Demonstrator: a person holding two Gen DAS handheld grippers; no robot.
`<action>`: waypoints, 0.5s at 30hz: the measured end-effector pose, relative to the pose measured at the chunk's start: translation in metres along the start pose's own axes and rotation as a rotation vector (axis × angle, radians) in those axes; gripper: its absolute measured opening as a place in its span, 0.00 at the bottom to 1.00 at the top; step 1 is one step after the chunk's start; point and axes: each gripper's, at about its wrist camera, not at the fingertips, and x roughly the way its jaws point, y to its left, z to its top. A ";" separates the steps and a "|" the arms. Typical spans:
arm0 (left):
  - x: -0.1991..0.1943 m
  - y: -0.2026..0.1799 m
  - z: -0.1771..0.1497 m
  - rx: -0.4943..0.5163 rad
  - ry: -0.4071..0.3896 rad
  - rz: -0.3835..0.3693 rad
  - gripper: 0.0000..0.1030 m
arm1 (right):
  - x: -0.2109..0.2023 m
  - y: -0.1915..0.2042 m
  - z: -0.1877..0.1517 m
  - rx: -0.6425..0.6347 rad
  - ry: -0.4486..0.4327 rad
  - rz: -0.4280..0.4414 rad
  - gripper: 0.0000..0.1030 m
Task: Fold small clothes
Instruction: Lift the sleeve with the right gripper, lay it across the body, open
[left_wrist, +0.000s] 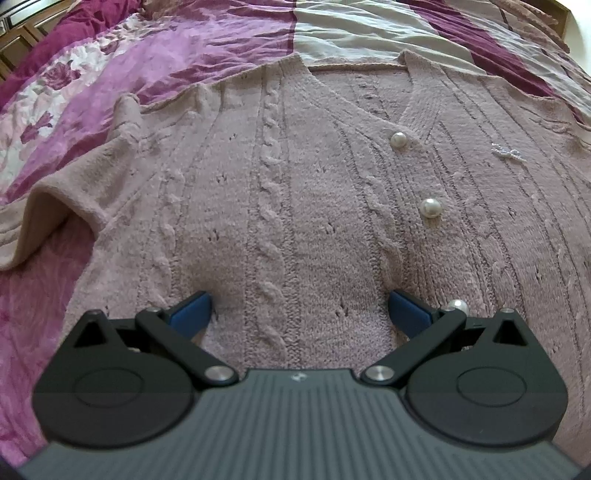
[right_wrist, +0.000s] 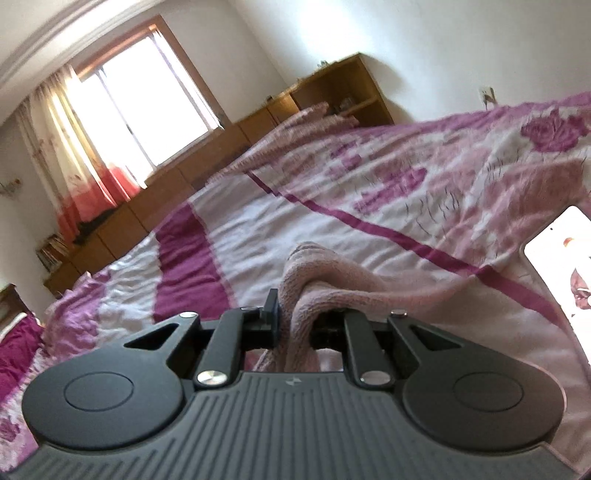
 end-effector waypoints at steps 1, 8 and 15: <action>0.000 0.000 0.000 0.002 -0.004 0.000 1.00 | -0.008 0.004 0.001 0.001 -0.011 0.010 0.15; -0.008 0.006 0.001 -0.003 -0.012 -0.031 1.00 | -0.043 0.052 0.004 -0.026 -0.029 0.092 0.15; -0.026 0.022 0.005 -0.023 -0.049 -0.056 1.00 | -0.059 0.118 -0.007 -0.092 -0.012 0.166 0.15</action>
